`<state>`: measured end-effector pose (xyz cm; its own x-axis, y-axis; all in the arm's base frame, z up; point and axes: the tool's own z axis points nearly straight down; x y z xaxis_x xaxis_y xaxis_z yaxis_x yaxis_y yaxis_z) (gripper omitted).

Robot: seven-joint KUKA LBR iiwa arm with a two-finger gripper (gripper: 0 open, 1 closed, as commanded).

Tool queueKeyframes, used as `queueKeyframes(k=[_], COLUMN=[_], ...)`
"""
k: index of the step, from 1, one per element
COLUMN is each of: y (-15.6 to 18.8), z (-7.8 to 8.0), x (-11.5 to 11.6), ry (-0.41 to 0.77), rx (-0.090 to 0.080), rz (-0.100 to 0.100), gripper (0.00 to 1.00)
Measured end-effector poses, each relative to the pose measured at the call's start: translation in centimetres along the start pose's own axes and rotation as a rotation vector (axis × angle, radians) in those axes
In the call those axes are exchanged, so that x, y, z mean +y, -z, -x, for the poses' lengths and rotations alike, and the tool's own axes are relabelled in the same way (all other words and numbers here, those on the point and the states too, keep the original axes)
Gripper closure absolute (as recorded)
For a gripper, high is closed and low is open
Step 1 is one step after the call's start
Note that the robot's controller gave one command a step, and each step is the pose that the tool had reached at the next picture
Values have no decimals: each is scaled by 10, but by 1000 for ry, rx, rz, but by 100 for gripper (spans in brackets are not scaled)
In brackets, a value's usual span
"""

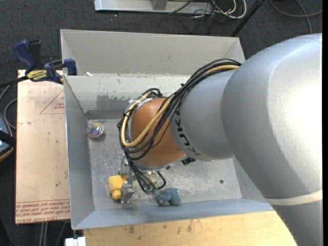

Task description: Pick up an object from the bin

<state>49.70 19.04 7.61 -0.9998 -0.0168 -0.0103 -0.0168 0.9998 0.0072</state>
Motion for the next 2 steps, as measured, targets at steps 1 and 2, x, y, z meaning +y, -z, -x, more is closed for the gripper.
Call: queueKeyframes(k=[1, 2], y=[118, 173], z=[-1, 0], x=[3, 1], ry=[-1, 304], rx=[2, 5], rz=[-3, -4], gripper=[100, 100])
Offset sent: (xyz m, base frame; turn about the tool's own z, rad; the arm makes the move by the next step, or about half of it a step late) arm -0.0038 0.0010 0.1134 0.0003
